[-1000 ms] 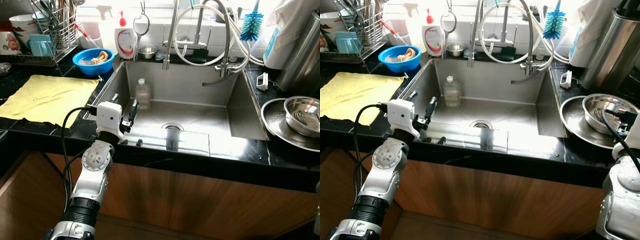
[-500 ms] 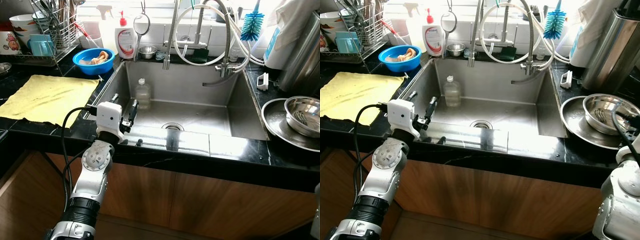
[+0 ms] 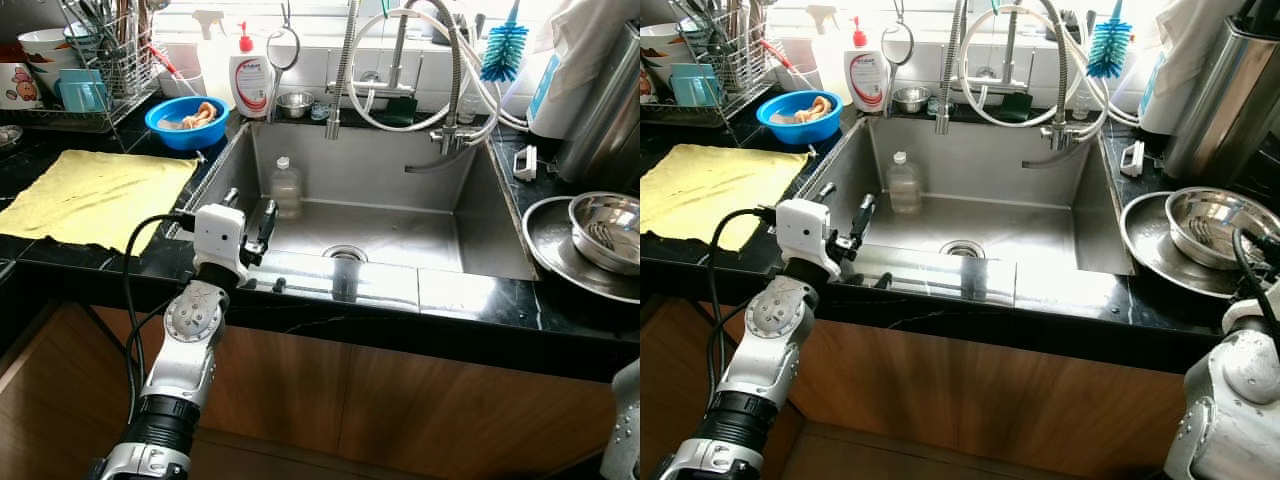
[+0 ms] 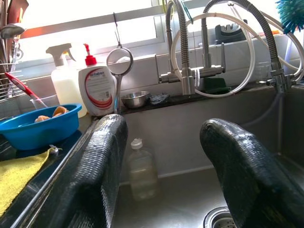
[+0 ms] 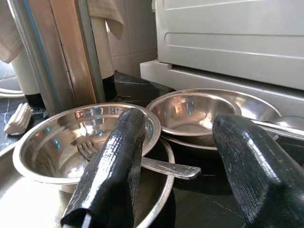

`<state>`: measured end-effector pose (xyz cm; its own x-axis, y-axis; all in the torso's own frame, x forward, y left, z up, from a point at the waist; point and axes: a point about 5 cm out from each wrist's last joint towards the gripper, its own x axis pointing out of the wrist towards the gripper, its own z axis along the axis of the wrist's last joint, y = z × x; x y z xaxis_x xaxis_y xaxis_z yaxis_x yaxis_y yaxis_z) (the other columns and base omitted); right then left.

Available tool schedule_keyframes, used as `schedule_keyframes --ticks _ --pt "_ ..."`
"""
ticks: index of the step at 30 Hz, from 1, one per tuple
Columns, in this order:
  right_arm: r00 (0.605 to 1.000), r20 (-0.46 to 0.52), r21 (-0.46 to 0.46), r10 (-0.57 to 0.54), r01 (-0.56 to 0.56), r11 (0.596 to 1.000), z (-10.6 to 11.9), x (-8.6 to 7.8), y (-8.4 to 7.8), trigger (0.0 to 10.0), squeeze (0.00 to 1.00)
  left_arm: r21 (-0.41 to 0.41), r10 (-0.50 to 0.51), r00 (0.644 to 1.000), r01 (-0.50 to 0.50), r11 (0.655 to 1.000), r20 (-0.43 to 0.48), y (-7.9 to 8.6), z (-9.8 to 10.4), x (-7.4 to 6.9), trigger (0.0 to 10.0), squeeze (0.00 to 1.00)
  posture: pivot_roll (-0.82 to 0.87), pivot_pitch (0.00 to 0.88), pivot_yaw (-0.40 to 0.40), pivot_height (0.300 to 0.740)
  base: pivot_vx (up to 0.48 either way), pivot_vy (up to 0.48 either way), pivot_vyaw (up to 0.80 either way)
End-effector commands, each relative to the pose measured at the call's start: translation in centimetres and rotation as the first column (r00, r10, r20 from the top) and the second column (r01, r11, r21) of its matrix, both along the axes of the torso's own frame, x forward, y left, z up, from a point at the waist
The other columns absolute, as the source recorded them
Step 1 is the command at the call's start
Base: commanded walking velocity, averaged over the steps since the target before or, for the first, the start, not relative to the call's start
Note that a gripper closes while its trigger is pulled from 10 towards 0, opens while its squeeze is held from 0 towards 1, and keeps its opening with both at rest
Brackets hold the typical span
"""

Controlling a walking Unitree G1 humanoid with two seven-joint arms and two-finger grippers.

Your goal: Kitchen organization

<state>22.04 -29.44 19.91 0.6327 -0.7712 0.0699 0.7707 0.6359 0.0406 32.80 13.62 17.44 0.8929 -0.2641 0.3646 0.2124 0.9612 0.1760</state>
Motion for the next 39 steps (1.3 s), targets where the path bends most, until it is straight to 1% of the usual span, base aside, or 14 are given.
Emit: schedule_keyframes --ticks 1,5,8,10,16,18,19,21,23,28,30,33,39 --pt "1.000 0.006 0.018 -0.010 0.010 1.000 -0.3 -0.1 -0.2 10.0 0.00 0.031 -0.002 1.000 0.002 1.000 0.011 0.1 0.1 0.0 10.0 0.00 -0.02 0.000 0.008 0.740 0.000 0.000 0.00" --pt "0.999 0.027 0.046 -0.034 0.032 0.998 -0.5 -0.2 -0.4 10.0 0.00 0.036 -0.005 1.000 0.004 0.999 0.015 0.1 0.2 0.0 10.0 0.00 -0.02 0.000 0.007 0.740 0.000 0.000 0.00" --pt "0.999 0.037 0.045 -0.037 0.035 0.998 -0.5 -0.3 -0.4 10.0 0.00 0.037 -0.005 1.000 0.005 0.999 0.016 0.1 0.2 0.0 10.0 0.00 -0.02 0.000 0.009 0.740 0.000 0.000 0.00" --pt "0.997 0.069 0.043 -0.044 0.041 0.998 -0.3 -0.3 -0.4 10.0 0.00 0.039 -0.005 1.000 0.005 0.999 0.015 0.1 0.1 0.0 10.0 0.00 -0.02 0.000 0.009 0.740 0.000 0.000 0.00" --pt "0.997 0.072 0.081 -0.032 0.026 0.996 -0.9 -0.1 -0.5 10.0 0.00 0.044 -0.010 1.000 0.009 0.999 0.018 0.0 0.1 -0.1 10.0 0.00 -0.01 0.000 0.008 0.740 0.000 0.000 0.00" --pt "0.997 0.082 0.103 -0.007 -0.001 0.995 -1.1 0.2 -0.4 10.0 0.00 0.045 -0.011 1.000 0.010 0.999 0.020 0.0 0.2 -0.1 10.0 0.00 -0.01 0.000 0.008 0.740 0.000 0.000 0.00" --pt "0.994 0.108 0.115 0.018 -0.031 0.993 -1.1 0.4 -0.2 10.0 0.00 0.045 -0.011 1.000 0.010 0.999 0.021 0.0 0.1 -0.1 10.0 0.00 -0.01 0.000 0.007 0.740 0.000 0.000 0.00" --pt "0.990 0.140 0.130 0.036 -0.054 0.990 -1.0 0.6 0.0 10.0 0.00 0.046 -0.012 1.000 0.011 0.999 0.021 0.0 0.1 -0.1 10.0 0.00 -0.01 0.000 0.007 0.740 0.000 0.000 0.00" --pt "0.986 0.162 0.123 0.046 -0.066 0.990 -0.8 0.8 0.1 10.0 0.00 0.047 -0.012 1.000 0.011 0.999 0.021 0.0 0.1 -0.1 10.0 0.00 -0.01 0.000 0.008 0.740 0.000 0.000 0.00" --pt "0.983 0.172 0.128 0.061 -0.084 0.988 -0.9 0.9 0.2 10.0 0.00 0.047 -0.013 1.000 0.012 0.999 0.022 0.0 0.2 -0.1 10.0 0.00 -0.01 0.000 0.007 0.740 0.000 0.000 0.00" --pt "0.976 0.202 0.142 0.086 -0.116 0.983 -0.9 1.1 0.4 10.0 0.00 0.050 -0.016 1.000 0.015 0.999 0.023 -0.1 0.2 -0.1 10.0 0.00 -0.01 0.000 0.007 0.740 0.000 0.000 0.00" --pt "0.970 0.224 0.142 0.093 -0.126 0.982 -0.8 1.1 0.6 10.0 0.00 0.053 -0.017 1.000 0.016 0.998 0.023 -0.1 0.2 -0.1 10.0 0.00 -0.01 0.000 0.007 0.740 0.000 0.000 0.00" --pt "0.971 0.223 0.145 0.087 -0.122 0.982 -0.9 1.1 0.5 10.0 0.00 0.057 -0.016 1.000 0.015 0.998 0.020 -0.1 0.1 -0.2 10.0 0.00 -0.01 0.000 0.006 0.740 0.000 0.000 0.00"
